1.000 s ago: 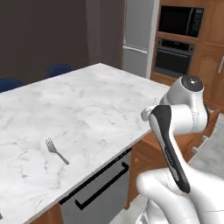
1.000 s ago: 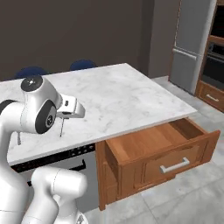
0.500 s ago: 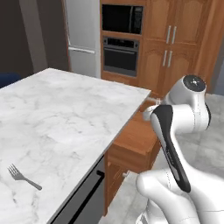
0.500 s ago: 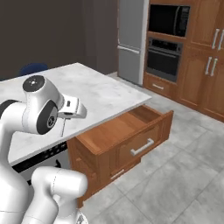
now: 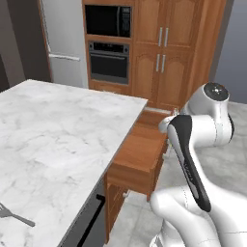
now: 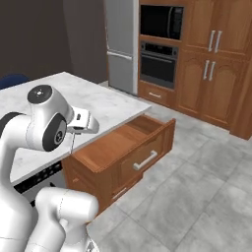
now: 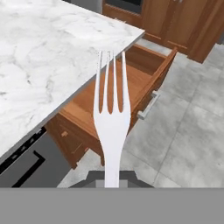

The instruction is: Organize the utensils by type. Pick up the wooden spoons from the counter and place them in the open cabinet. Then pick up the metallic utensils from the counter and place them in the open drawer.

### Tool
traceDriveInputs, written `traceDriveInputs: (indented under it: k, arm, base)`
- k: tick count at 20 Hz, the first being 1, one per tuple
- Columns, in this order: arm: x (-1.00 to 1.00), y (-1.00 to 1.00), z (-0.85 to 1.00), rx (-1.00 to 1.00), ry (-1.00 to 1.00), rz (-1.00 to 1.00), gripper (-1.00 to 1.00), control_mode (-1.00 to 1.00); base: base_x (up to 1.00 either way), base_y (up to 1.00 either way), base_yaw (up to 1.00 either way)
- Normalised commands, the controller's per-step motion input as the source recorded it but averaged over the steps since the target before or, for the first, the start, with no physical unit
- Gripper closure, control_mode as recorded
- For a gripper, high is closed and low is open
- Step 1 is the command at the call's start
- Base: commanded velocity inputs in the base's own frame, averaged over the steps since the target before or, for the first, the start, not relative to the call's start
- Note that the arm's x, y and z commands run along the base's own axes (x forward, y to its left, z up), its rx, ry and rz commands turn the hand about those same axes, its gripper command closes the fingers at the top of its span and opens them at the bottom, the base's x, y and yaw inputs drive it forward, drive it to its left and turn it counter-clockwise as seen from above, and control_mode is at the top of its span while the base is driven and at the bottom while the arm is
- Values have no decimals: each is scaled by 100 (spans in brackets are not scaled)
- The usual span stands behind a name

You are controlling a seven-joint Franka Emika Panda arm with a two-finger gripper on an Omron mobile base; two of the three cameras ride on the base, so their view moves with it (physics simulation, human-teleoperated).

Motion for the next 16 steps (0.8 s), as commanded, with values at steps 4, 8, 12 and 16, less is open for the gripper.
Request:
traceDriveInputs:
  k: [4,8,12,16]
  arm:
    - [0,0,0,0,0,0,100,100]
    - [0,0,0,0,0,0,100,100]
    - [0,0,0,0,0,0,100,100]
    - [0,0,0,0,0,0,100,100]
  base:
    - [34,40,-19]
    - [24,41,-16]
    - [13,14,-16]
    - [0,0,-12]
